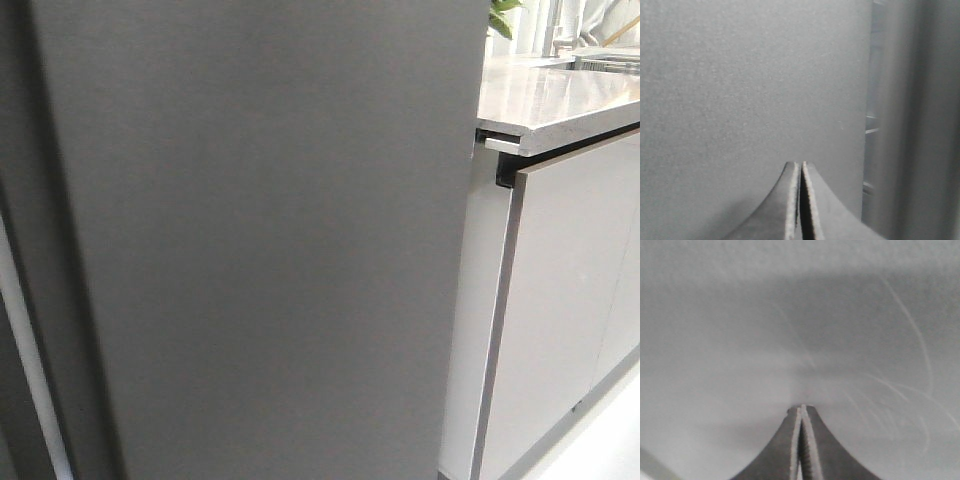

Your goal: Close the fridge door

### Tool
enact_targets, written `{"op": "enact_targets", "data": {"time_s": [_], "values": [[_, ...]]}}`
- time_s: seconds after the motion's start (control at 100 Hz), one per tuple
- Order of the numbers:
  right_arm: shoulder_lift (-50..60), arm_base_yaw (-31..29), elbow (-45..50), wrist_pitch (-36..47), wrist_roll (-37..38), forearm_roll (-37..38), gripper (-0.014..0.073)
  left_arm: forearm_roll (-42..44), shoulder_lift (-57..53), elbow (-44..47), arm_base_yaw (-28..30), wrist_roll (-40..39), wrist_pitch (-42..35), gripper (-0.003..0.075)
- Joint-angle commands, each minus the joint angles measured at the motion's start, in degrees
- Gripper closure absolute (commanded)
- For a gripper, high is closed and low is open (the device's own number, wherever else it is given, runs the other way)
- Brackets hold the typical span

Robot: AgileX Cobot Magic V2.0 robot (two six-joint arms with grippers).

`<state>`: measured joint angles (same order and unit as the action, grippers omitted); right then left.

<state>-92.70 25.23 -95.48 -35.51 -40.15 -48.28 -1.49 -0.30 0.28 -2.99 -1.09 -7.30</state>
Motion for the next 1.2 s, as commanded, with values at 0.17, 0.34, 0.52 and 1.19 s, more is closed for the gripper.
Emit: {"op": "enact_targets", "data": {"time_s": [0.17, 0.34, 0.52, 1.19], "values": [[-4.8, -0.1, -4.1, 8.3, -0.8, -1.9, 0.0638, -0.2, -0.6, 2.0, 0.2, -0.2, -4.2, 0.074], [-3.4, -0.2, -4.1, 8.3, -0.8, 0.7, 0.0638, -0.2, -0.6, 2.0, 0.3, -0.2, -4.2, 0.074], [3.1, -0.2, -2.2, 6.9, 5.1, 10.3, 0.0637, -0.2, -0.6, 2.0, 0.3, -0.2, -4.2, 0.074], [57.9, -2.5, 44.2, 11.9, 16.7, 19.2, 0.0637, -0.2, -0.6, 2.0, 0.3, -0.2, -4.2, 0.074]]}}
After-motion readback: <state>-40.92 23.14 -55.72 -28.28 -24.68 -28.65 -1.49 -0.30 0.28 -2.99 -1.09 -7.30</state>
